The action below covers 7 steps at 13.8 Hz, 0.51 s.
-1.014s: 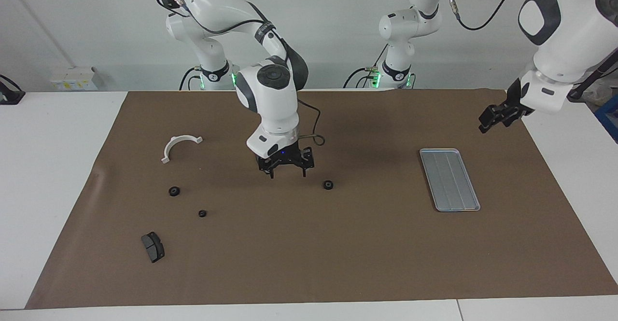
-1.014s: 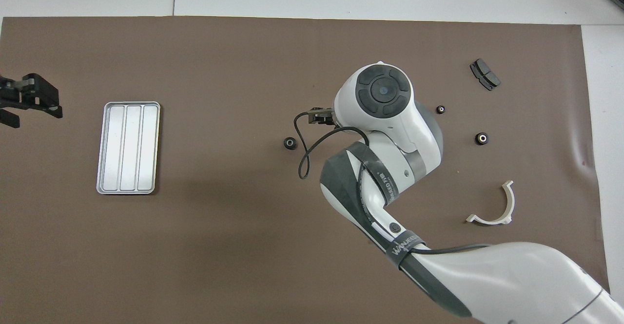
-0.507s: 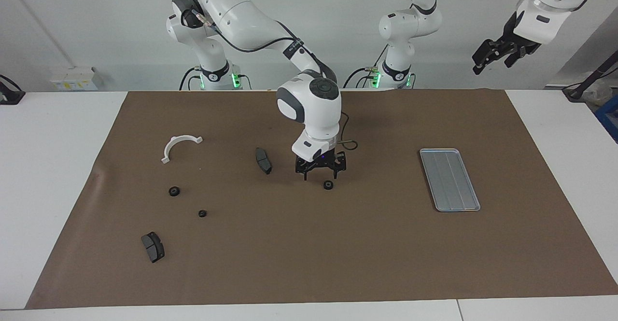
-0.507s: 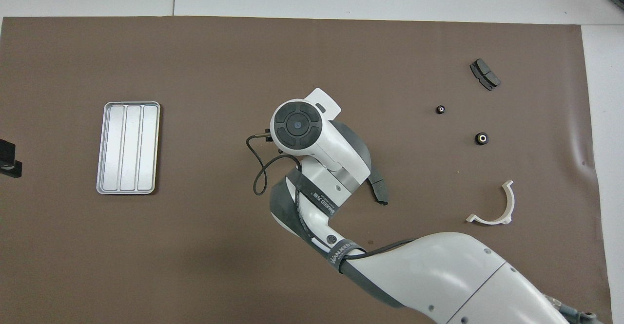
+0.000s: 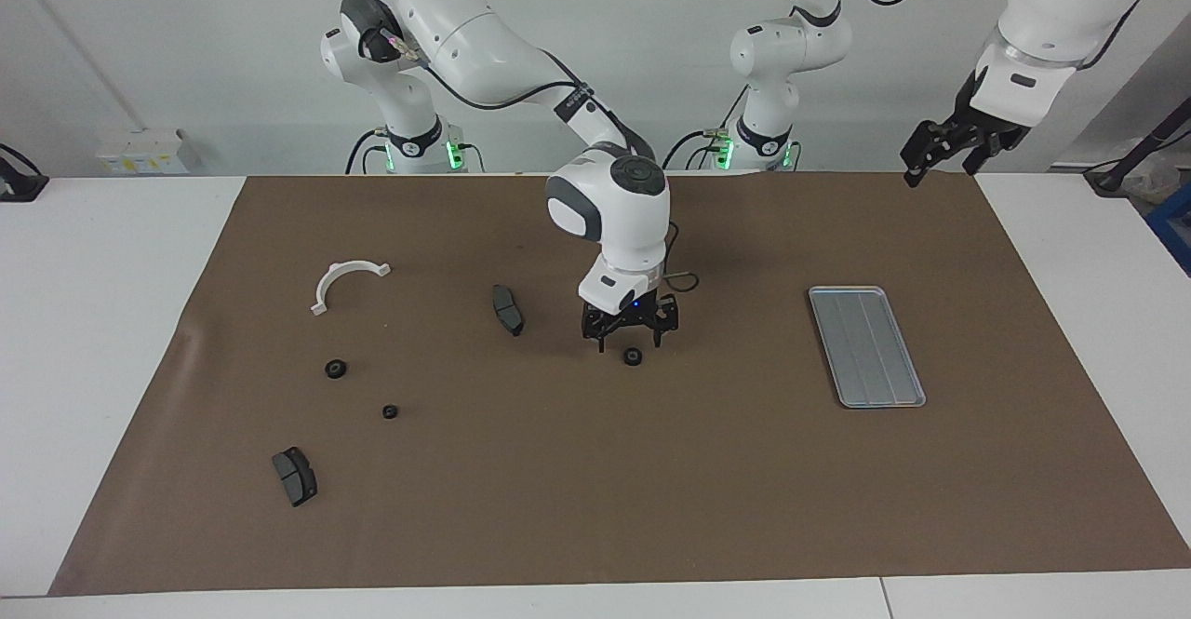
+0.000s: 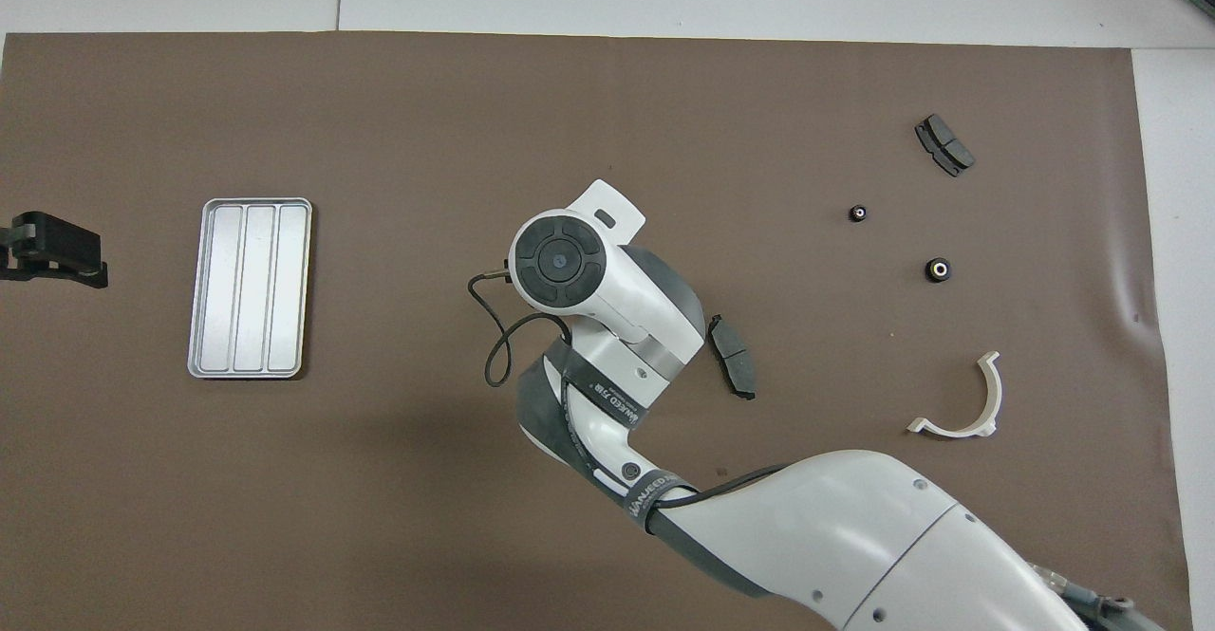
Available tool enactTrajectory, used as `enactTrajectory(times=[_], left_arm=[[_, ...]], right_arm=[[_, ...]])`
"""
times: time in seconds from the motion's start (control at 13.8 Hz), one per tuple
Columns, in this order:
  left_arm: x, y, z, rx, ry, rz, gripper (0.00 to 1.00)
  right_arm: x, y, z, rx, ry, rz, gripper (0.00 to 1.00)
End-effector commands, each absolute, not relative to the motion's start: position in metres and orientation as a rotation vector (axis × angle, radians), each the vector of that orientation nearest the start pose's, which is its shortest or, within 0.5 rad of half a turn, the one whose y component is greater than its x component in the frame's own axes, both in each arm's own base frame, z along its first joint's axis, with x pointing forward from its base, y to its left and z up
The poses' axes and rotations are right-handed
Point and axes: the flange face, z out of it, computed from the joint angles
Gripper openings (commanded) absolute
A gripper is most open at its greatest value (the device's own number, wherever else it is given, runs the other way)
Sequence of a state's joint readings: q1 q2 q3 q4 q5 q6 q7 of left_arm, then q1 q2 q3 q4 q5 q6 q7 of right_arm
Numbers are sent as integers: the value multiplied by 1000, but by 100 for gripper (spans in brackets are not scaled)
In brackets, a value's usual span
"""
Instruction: Place bearing gear from tray to pile
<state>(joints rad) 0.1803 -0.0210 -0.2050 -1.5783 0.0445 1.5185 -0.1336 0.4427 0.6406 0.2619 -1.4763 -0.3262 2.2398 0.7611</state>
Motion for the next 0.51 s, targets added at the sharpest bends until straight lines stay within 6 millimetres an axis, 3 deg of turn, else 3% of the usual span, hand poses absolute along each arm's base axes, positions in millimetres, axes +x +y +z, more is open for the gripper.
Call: enactTrajectory(times=[0.0,0.43], left_arm=[[545,4,624,-3102,-119,-8,90],[550,3,620,-3145,-94,-4,94]], right_arm=[[590,437,315,-3108,-109,-338,100],[594,433,311,-3092,-143,-362,100]])
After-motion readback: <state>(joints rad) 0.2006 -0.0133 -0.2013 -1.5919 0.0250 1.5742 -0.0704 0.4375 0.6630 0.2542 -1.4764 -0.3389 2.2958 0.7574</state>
